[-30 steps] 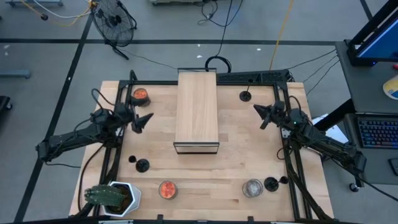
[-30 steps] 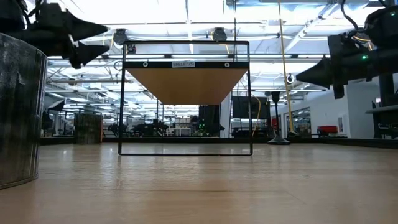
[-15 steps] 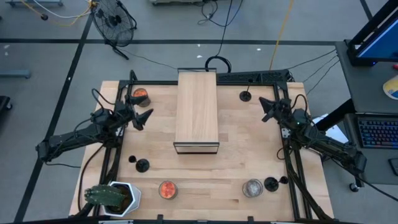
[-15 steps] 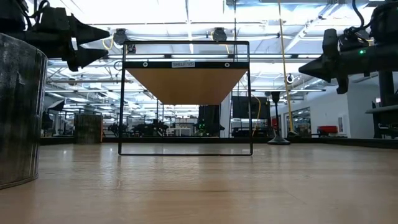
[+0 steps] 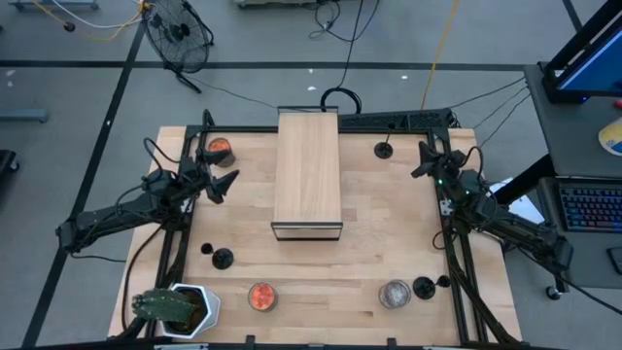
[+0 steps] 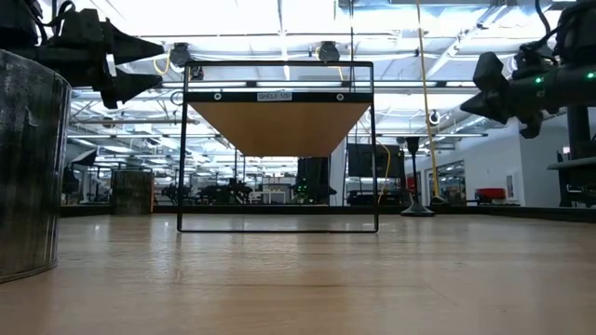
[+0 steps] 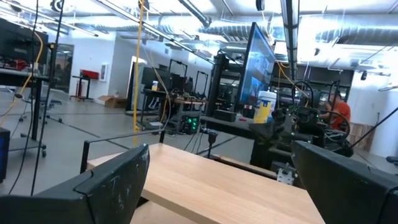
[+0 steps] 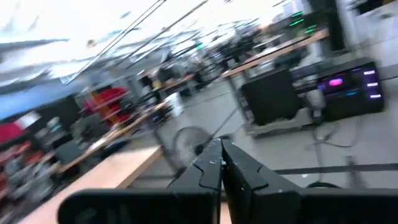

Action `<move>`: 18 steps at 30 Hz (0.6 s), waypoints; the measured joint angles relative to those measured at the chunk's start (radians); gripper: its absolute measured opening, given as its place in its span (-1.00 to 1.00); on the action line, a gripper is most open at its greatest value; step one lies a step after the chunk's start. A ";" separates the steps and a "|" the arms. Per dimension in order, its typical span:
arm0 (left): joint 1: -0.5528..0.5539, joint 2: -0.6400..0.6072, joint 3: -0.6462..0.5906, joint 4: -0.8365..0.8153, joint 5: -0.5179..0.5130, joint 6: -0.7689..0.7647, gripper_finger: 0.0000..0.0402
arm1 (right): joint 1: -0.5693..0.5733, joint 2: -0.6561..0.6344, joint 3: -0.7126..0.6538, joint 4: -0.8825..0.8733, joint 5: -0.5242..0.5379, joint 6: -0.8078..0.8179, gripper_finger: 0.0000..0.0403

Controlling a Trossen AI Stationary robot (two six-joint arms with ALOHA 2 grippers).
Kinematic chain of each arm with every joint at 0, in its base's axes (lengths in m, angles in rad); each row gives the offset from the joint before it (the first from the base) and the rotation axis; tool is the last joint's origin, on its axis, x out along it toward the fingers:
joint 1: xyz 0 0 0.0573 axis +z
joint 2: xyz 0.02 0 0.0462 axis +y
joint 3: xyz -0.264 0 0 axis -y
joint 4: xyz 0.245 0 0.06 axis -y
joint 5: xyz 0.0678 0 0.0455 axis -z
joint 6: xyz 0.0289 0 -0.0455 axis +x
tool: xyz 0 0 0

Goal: Pick & Place candle stick holders
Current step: Put the top black candle holder on the shelf

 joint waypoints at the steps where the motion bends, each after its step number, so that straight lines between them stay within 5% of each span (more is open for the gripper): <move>1: 0.000 0.000 0.000 0.000 -0.002 0.000 0.98 | 0.000 0.005 0.000 -0.001 -0.037 -0.007 -1.00; 7: 0.000 0.000 0.000 -0.015 -0.003 0.000 0.98 | 0.000 0.080 0.000 0.075 -0.242 -0.130 -1.00; 12: 0.000 0.000 0.000 -0.026 -0.004 0.000 0.98 | 0.000 0.174 0.010 0.211 -0.241 -0.213 -0.88; 18: 0.000 0.000 0.000 -0.023 -0.005 0.000 0.98 | -0.001 0.310 0.089 0.206 -0.241 -0.286 -0.51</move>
